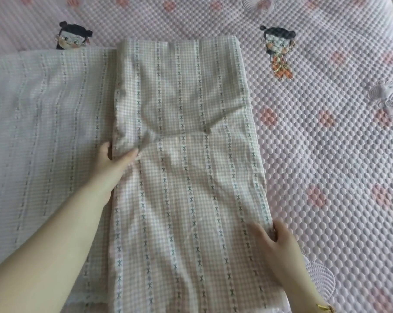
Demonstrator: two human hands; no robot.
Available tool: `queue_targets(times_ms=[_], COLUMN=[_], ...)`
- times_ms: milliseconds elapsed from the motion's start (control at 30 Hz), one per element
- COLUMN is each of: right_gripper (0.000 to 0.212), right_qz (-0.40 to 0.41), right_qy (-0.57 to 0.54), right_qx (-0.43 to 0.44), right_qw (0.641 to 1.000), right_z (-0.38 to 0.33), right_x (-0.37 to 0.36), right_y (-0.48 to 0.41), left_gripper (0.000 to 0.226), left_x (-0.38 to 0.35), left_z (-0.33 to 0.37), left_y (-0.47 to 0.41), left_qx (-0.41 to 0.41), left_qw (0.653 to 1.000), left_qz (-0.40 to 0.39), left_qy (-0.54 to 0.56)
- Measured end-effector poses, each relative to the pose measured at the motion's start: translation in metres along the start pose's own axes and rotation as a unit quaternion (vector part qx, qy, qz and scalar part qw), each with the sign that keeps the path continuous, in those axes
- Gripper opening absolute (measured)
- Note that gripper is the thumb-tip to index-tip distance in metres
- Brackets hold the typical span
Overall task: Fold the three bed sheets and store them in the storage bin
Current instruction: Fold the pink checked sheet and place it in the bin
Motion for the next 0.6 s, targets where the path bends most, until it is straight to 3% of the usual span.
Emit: queue_targets(times_ms=[233, 267, 367, 400, 467, 600], right_gripper=[0.013, 0.013, 0.013, 0.016, 0.023, 0.021], right_qz=[-0.054, -0.039, 0.035, 0.046, 0.042, -0.003], right_qy=[-0.063, -0.070, -0.077, -0.078, -0.071, -0.054], right_qx=[-0.004, 0.003, 0.024, 0.025, 0.026, 0.009], right_qw=[0.997, 0.997, 0.996, 0.996, 0.996, 0.999], right_z=[0.010, 0.013, 0.016, 0.017, 0.020, 0.018], right_x=[0.001, -0.001, -0.013, -0.019, -0.031, -0.030], right_y=[0.010, 0.014, 0.029, 0.033, 0.039, 0.037], left_gripper=[0.106, 0.100, 0.043, 0.038, 0.042, 0.071], left_x=[0.016, 0.017, 0.025, 0.028, 0.039, 0.047], left_z=[-0.051, -0.056, -0.048, -0.045, -0.049, -0.059], left_y=[0.095, 0.100, 0.103, 0.103, 0.099, 0.090], left_qx=[0.107, 0.096, -0.020, -0.046, -0.048, 0.018], left_qw=[0.990, 0.991, 0.991, 0.987, 0.982, 0.980], left_qz=[-0.073, -0.065, 0.025, 0.050, 0.077, 0.043], left_qy=[-0.048, -0.068, -0.132, -0.143, -0.165, -0.194])
Point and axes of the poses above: each hand's wrist, its own y-axis away from the middle knuckle, its own x-axis out of the back of the hand, z = x × y, the point moved 2 cm from there along -y, towards the middle knuckle, and after that the axes turned 6 degrees about -x, right-handed, at the moved point
